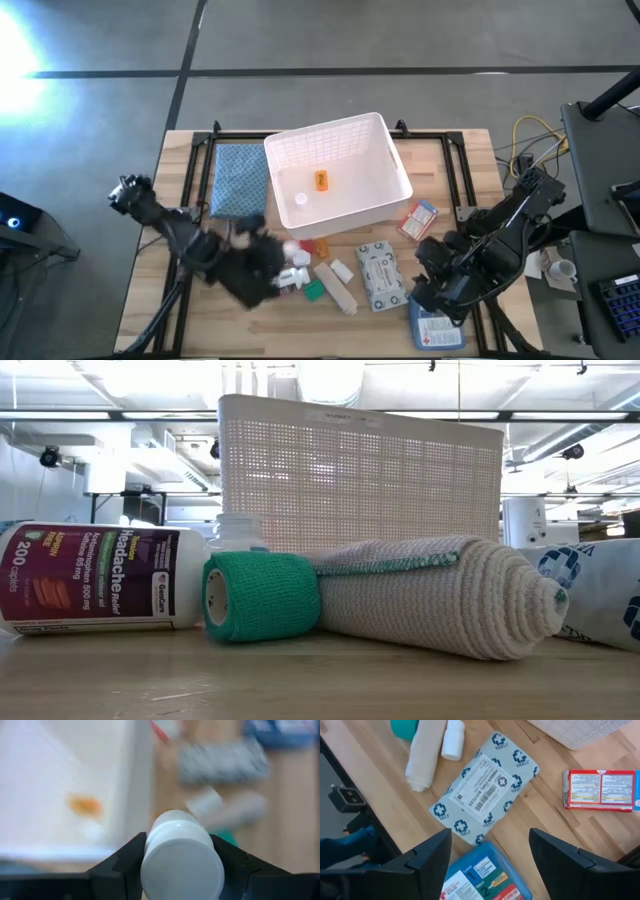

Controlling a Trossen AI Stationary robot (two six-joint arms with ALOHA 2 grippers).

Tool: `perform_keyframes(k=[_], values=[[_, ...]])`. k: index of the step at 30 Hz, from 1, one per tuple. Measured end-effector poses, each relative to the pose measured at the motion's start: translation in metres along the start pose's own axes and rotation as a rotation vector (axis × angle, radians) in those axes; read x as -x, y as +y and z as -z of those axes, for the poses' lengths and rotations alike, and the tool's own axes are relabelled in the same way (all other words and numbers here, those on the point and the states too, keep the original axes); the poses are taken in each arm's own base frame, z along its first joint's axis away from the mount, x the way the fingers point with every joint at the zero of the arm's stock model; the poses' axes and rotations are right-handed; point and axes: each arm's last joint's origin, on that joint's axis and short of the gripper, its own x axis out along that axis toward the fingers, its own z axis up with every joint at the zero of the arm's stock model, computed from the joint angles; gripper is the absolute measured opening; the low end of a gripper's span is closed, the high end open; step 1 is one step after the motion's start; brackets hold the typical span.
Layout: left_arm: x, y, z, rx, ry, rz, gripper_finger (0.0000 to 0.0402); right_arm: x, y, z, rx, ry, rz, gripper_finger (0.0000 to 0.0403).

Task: Pick & place medical supplies in basket/bin
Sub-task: Put the white pill bottle into the white bin

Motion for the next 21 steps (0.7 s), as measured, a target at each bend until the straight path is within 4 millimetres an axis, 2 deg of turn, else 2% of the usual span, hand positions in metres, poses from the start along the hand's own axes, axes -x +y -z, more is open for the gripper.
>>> perform_keyframes(k=[3, 6, 8, 11, 13, 16, 21], values=[[-0.020, 0.039, -0.031, -0.038, -0.005, -0.070, 0.0161, 0.000, 0.000, 0.000, -0.010, -0.002, 0.000, 0.0253], [-0.053, 0.083, -0.046, -0.014, 0.071, -0.048, 0.0163, 0.000, 0.000, 0.000, -0.028, -0.002, -0.002, 0.0254], [-0.073, 0.108, -0.049, 0.047, 0.084, -0.094, 0.0181, 0.000, 0.000, 0.000, -0.044, -0.002, -0.003, 0.0252], [-0.092, 0.136, -0.051, 0.134, 0.081, -0.161, 0.0238, -0.001, 0.001, 0.000, -0.058, -0.003, -0.004, 0.0251], [-0.096, 0.146, -0.049, 0.160, 0.096, -0.188, 0.0279, -0.003, 0.004, 0.001, -0.061, -0.004, -0.008, 0.0252], [-0.094, 0.146, -0.049, 0.160, 0.095, -0.180, 0.0325, -0.005, 0.006, 0.001, -0.069, -0.005, -0.005, 0.0253], [-0.076, 0.131, -0.053, 0.059, 0.033, -0.120, 0.0354, -0.010, 0.010, 0.003, -0.075, -0.014, 0.012, 0.0253]])
